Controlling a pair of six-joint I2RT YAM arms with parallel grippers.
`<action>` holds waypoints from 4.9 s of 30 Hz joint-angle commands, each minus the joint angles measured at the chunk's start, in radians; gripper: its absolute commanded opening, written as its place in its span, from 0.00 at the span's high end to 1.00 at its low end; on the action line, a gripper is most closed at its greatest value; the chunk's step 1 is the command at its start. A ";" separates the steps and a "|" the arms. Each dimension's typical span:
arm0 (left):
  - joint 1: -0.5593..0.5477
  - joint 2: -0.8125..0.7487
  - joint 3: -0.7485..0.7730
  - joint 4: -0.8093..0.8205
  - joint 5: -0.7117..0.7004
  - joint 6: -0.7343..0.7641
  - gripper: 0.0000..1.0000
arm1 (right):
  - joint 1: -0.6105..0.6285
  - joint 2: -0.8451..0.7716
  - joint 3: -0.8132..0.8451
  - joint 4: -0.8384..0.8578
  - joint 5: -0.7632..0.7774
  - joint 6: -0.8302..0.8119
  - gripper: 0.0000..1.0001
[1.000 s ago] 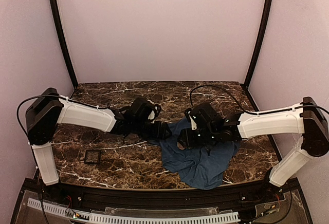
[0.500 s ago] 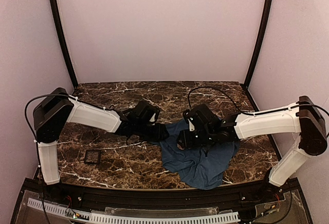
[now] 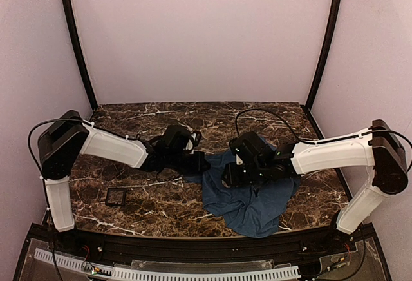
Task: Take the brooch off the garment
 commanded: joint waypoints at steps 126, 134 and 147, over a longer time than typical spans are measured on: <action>0.005 -0.439 -0.192 -0.058 0.375 0.480 0.11 | -0.206 -0.242 -0.129 0.238 -0.862 -0.408 1.00; -0.017 -0.412 -0.169 -0.100 0.478 0.498 0.45 | -0.205 -0.217 -0.082 0.163 -1.030 -0.450 1.00; -0.032 -0.410 -0.159 -0.098 0.608 0.482 0.55 | -0.206 -0.180 -0.024 0.068 -1.146 -0.527 1.00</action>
